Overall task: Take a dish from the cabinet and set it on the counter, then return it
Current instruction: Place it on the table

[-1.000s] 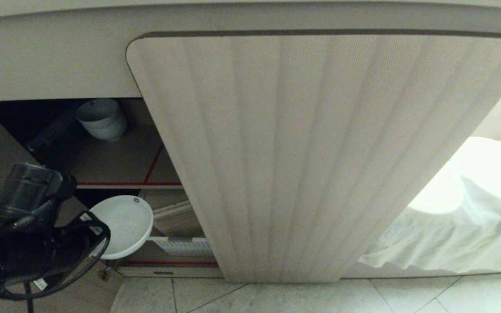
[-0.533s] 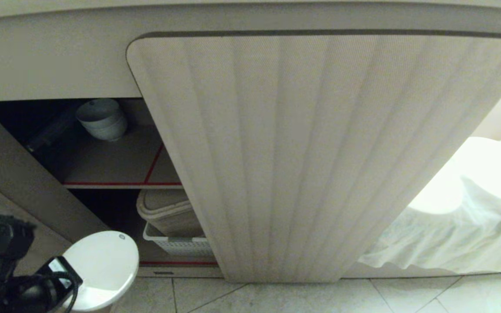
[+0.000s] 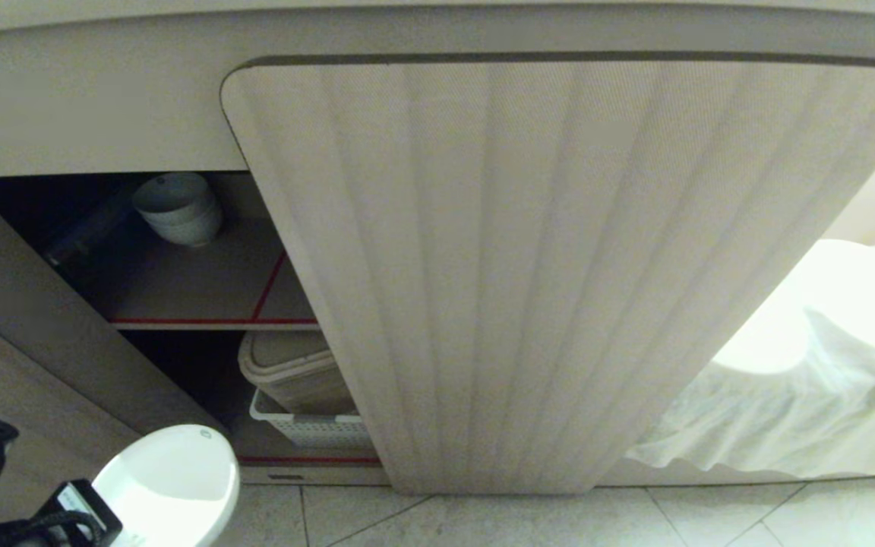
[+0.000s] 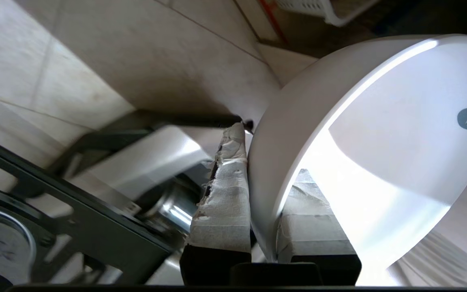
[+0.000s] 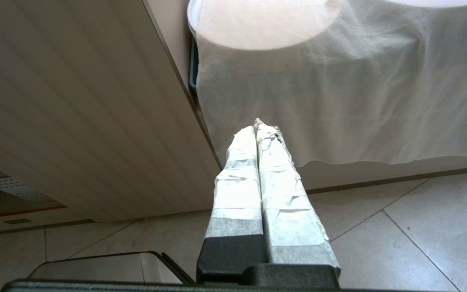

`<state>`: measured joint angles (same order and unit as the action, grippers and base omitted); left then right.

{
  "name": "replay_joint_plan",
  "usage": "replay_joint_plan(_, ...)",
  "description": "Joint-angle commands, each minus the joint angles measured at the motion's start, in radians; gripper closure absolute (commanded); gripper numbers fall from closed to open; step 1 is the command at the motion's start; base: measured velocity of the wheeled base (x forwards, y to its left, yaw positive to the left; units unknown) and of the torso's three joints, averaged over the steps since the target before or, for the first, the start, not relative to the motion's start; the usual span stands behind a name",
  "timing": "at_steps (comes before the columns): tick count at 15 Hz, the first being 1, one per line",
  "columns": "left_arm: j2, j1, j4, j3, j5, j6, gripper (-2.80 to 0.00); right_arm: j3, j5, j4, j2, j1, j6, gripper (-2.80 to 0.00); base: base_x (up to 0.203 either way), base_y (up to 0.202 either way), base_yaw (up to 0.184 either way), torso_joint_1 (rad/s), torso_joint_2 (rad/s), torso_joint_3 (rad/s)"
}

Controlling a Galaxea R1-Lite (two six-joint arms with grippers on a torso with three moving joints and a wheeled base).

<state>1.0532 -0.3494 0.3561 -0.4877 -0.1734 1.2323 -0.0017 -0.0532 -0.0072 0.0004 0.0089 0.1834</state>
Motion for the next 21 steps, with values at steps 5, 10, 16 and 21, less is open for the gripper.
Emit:
replay_joint_plan(5, -0.039, -0.020, 0.064, 0.007, 0.005, 0.023, 0.00, 0.000, 0.000, 0.000, 0.000, 0.000, 0.001, 0.00, 0.000, 0.000, 0.000, 0.000, 0.00, 0.000)
replay_joint_plan(10, -0.041, -0.062, 0.084, 0.008, 0.022, 0.026, 0.00, 0.000, 0.000, 0.000, 0.000, 0.000, 0.001, 0.00, 0.000, 0.000, 0.000, 0.000, 0.00, 0.000)
replay_joint_plan(16, -0.061, -0.063, 0.092, 0.008, 0.028, 0.026, 0.00, 0.000, 0.000, 0.000, 0.000, 0.000, 0.001, 0.00, 0.000, 0.000, 0.000, 0.000, 0.00, 0.000)
replay_joint_plan(21, -0.067, -0.063, 0.107, 0.008, 0.029, 0.044, 0.00, 0.000, 0.000, 0.000, 0.000, 0.000, 0.001, 0.00, 0.000, 0.000, 0.000, 0.000, 0.00, 0.000)
